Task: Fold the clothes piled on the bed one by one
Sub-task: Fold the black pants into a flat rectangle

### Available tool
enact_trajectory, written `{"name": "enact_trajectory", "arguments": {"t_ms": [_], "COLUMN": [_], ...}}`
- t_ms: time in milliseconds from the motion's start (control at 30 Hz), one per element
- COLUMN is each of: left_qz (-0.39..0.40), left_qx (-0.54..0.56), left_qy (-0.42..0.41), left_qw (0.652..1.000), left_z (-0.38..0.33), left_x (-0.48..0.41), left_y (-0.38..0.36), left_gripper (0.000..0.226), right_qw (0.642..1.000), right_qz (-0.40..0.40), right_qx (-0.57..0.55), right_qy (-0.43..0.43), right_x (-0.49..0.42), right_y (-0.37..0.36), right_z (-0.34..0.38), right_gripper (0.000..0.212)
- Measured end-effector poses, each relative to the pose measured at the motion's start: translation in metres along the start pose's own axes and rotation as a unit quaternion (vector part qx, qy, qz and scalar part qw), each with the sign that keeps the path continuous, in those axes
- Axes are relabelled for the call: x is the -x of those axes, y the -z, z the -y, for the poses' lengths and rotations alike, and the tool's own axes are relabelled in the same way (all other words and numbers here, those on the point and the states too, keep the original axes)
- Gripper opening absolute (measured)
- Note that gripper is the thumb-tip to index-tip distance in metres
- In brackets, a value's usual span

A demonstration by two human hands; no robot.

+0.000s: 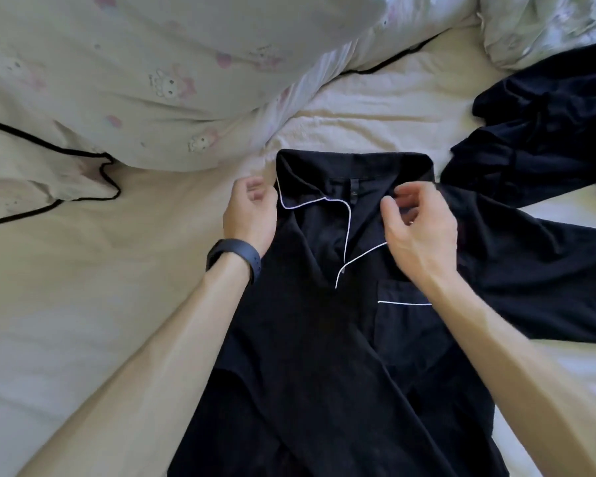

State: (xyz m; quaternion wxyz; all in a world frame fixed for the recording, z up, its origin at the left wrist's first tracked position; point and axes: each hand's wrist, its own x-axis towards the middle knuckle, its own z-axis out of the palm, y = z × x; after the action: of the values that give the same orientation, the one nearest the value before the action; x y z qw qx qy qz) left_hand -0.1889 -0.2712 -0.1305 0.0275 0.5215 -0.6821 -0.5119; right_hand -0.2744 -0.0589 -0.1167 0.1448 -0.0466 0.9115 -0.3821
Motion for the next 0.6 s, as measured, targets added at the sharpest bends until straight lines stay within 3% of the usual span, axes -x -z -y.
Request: {"name": "enact_trajectory", "arguments": {"t_ms": [100, 200, 267, 333, 433, 533, 600], "left_qz": [-0.029, 0.038, 0.122, 0.152, 0.1, 0.046, 0.035], "left_qx": [-0.056, -0.199, -0.338, -0.431, -0.435, -0.403, -0.388], "left_qy": [-0.059, -0.061, -0.05, -0.066, -0.13, -0.182, -0.151], "left_qw": [0.996, 0.977, 0.932, 0.887, 0.885, 0.896, 0.908], "left_z": [0.048, 0.107, 0.139, 0.159, 0.169, 0.17, 0.173], "left_x": [0.054, 0.103, 0.124, 0.132, 0.126, 0.116, 0.104], "left_y": [0.036, 0.07, 0.088, 0.097, 0.105, 0.116, 0.128], "left_gripper": [0.037, 0.07, 0.097, 0.108, 0.078, 0.026, 0.016], "right_qw": [0.986, 0.97, 0.962, 0.953, 0.96, 0.964, 0.956], "right_qz": [0.166, 0.238, 0.257, 0.277, 0.266, 0.251, 0.248], "right_qx": [-0.007, 0.044, 0.088, 0.116, 0.079, -0.064, -0.133], "right_qy": [0.007, -0.003, -0.028, -0.033, -0.034, -0.063, -0.082], "right_x": [0.062, 0.082, 0.076, 0.069, 0.065, 0.062, 0.062], "right_y": [-0.024, -0.053, -0.07, -0.088, -0.111, -0.13, -0.139], "right_z": [0.011, 0.019, 0.027, 0.037, 0.057, 0.075, 0.083], "right_gripper": [0.035, 0.054, 0.06, 0.043, 0.012, 0.012, 0.006]}}
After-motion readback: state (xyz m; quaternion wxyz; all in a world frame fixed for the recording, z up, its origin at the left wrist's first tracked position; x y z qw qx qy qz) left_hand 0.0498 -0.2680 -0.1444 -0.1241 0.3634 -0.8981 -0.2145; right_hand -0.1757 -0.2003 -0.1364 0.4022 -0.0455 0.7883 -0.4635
